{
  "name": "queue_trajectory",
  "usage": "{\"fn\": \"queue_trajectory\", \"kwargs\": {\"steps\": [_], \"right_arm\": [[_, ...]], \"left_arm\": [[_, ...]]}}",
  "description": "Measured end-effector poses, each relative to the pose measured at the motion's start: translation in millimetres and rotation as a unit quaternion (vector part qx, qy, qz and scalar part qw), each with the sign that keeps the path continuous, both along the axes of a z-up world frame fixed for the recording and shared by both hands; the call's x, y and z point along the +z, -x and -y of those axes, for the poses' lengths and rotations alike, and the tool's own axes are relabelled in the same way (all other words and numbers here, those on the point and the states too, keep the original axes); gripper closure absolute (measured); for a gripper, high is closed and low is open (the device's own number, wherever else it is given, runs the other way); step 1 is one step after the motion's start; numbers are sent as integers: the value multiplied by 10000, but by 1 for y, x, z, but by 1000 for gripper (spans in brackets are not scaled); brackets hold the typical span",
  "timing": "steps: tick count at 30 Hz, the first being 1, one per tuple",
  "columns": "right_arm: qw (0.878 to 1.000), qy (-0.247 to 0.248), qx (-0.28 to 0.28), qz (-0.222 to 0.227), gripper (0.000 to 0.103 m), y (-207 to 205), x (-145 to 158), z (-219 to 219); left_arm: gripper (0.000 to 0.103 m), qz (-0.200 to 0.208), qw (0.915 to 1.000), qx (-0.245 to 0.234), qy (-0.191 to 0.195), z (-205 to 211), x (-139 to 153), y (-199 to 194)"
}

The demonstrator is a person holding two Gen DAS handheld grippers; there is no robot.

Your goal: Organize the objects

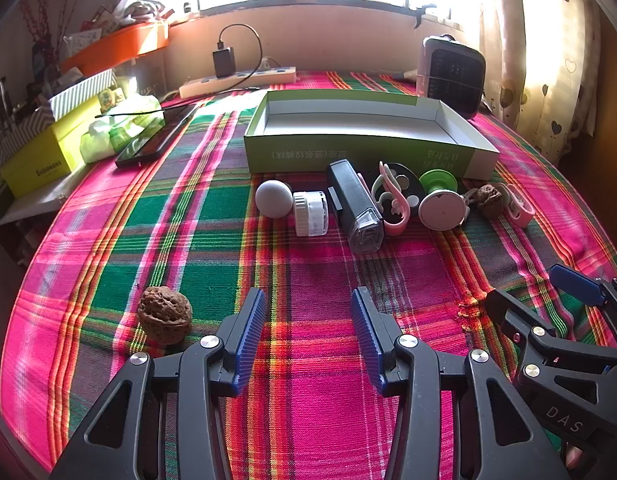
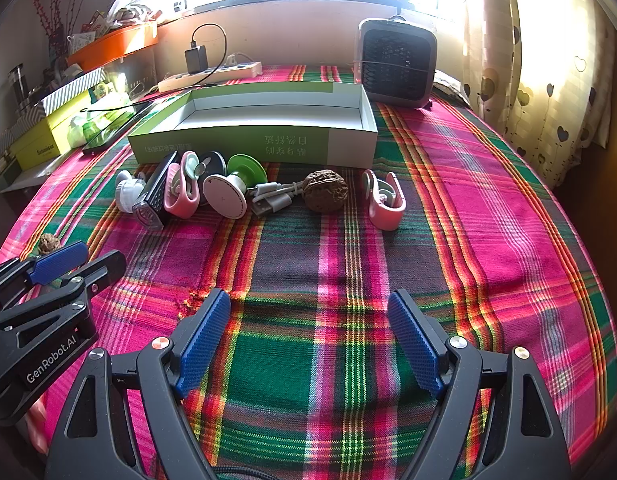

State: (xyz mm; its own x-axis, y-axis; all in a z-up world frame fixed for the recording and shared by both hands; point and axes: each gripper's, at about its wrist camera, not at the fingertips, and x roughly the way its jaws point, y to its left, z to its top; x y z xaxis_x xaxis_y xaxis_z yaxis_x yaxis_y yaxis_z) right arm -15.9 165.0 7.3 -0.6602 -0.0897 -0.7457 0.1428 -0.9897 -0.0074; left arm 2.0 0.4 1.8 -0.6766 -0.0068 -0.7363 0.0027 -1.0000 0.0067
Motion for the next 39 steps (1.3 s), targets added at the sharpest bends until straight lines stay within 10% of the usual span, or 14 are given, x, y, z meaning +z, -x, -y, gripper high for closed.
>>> {"fn": "queue_trajectory", "kwargs": {"steps": [39], "right_arm": [[10000,1,0,-13,22,0,0,-1]], "left_arm": [[60,-54,9993,-346,95,5,13,-12]]}}
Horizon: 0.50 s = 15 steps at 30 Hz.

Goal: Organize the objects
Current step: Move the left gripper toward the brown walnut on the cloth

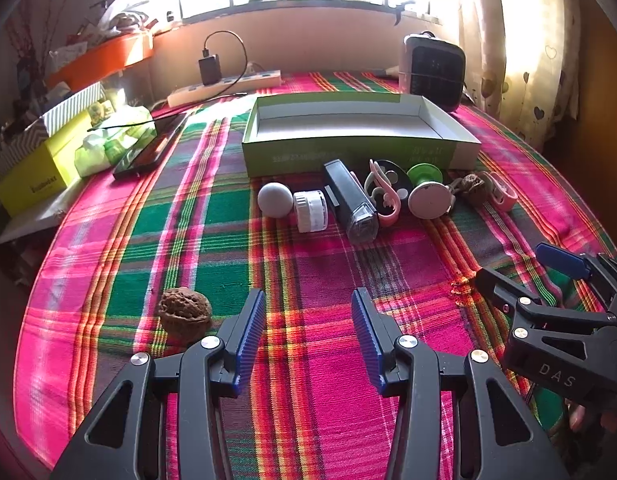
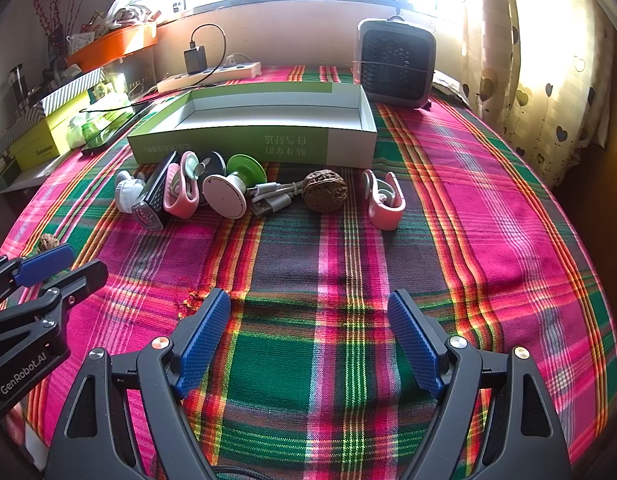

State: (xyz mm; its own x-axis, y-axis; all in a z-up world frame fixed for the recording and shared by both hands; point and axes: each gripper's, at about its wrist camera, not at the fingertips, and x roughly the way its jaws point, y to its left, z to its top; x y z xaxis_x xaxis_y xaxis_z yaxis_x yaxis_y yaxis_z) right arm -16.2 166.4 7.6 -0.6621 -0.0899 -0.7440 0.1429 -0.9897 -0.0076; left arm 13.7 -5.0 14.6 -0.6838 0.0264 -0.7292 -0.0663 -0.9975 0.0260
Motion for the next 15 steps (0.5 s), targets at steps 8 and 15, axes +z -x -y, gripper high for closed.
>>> {"fn": "queue_trajectory", "kwargs": {"steps": [8,15], "right_arm": [[10000,-1,-2,-2,22,0,0,1],[10000,-1,0,-1,22,0,0,0]], "left_arm": [[60,-511,9983,132,-229,42,25,-12],[60,-296,9978,108,-582,68,15,-11]]}}
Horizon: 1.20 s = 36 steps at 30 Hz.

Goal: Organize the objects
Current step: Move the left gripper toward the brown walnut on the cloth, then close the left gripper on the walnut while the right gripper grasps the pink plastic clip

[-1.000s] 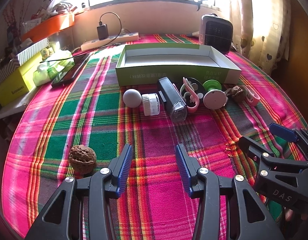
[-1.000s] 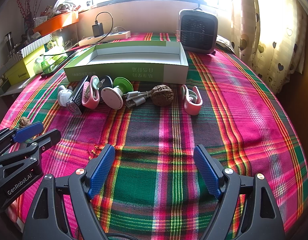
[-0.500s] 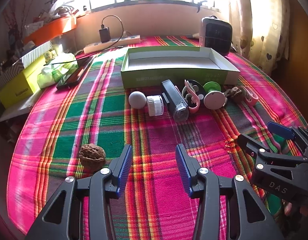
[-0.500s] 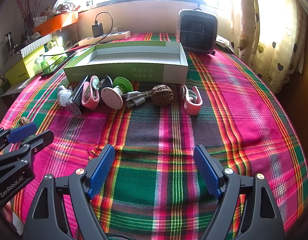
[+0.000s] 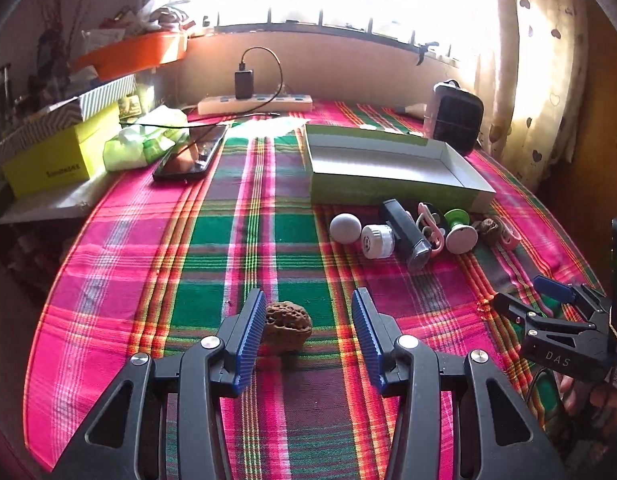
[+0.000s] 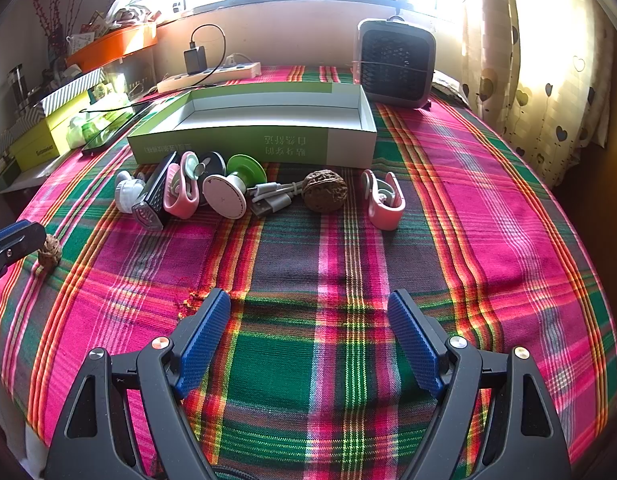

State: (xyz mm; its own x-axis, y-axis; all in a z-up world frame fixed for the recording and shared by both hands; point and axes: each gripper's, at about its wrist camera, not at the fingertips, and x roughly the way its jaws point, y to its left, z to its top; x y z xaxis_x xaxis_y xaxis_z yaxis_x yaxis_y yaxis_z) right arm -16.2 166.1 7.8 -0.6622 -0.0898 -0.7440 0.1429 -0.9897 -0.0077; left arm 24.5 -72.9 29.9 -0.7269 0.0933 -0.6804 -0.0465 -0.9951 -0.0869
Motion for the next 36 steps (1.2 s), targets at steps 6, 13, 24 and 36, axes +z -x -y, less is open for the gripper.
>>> {"fn": "queue_trajectory", "kwargs": {"steps": [6,13,24,36], "right_arm": [[10000,-2,0,0,22,0,0,0],[10000,-1,0,0,22,0,1,0],[10000,1,4,2,22,0,0,1],[9998,62,192,49,22,6,3,-12]], "left_arm": [[60,143,9999,-68,27,2,-10,4],[60,300,9995,57,26,7,-21,9],[72,358,9993,118,-13,7,-26,15],[72,366,9989,-274,-67,-22,-26,25]]}}
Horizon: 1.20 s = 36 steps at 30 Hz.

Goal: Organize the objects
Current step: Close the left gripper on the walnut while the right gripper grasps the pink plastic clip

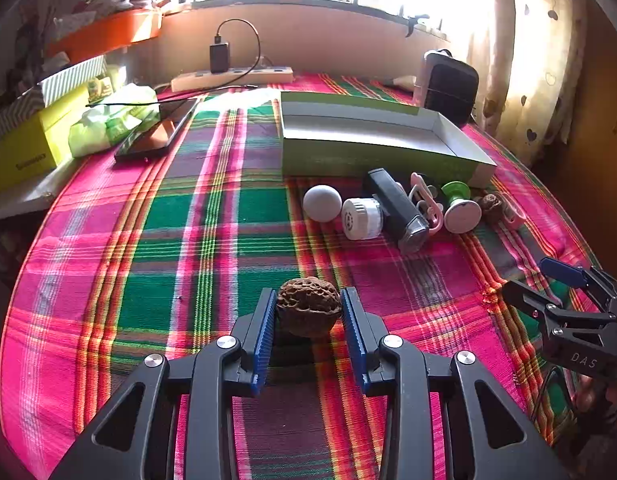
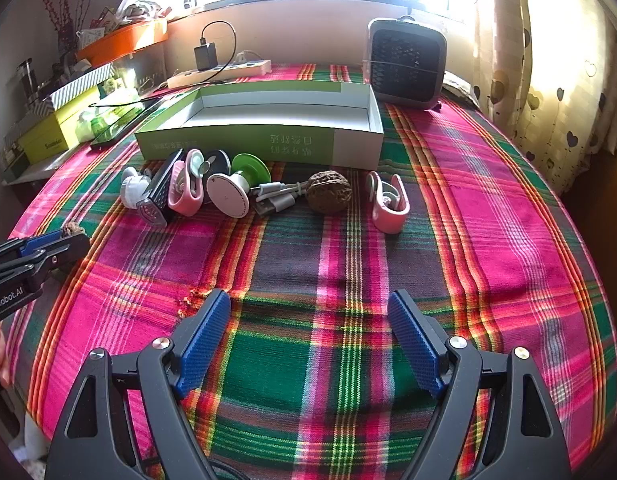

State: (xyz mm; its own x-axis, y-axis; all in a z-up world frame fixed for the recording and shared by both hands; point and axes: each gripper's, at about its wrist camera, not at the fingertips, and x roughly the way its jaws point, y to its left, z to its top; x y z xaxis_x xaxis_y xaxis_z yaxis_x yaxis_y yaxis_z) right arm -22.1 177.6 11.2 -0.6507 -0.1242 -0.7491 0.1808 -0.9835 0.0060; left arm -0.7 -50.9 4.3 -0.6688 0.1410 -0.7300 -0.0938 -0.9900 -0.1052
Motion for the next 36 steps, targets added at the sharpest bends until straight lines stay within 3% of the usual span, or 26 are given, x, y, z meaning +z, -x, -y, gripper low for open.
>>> {"fn": "queue_trajectory", "kwargs": {"steps": [10,23,31,36], "right_arm": [[9982,-27,-586,-143,22,28,15,-38],[9985,24,-468,281,34,69,4,-41],[9985,-45,-474,263,55,76,5,-41],[9986,-49,-462,233,79,74,5,-40]], "left_arm": [[72,5,9997,-255,-2,-25,1,9],[72,18,9994,-334,128,-39,1,16],[72,46,9993,-348,132,-38,0,20],[72,35,9994,-337,119,-39,1,20]]}}
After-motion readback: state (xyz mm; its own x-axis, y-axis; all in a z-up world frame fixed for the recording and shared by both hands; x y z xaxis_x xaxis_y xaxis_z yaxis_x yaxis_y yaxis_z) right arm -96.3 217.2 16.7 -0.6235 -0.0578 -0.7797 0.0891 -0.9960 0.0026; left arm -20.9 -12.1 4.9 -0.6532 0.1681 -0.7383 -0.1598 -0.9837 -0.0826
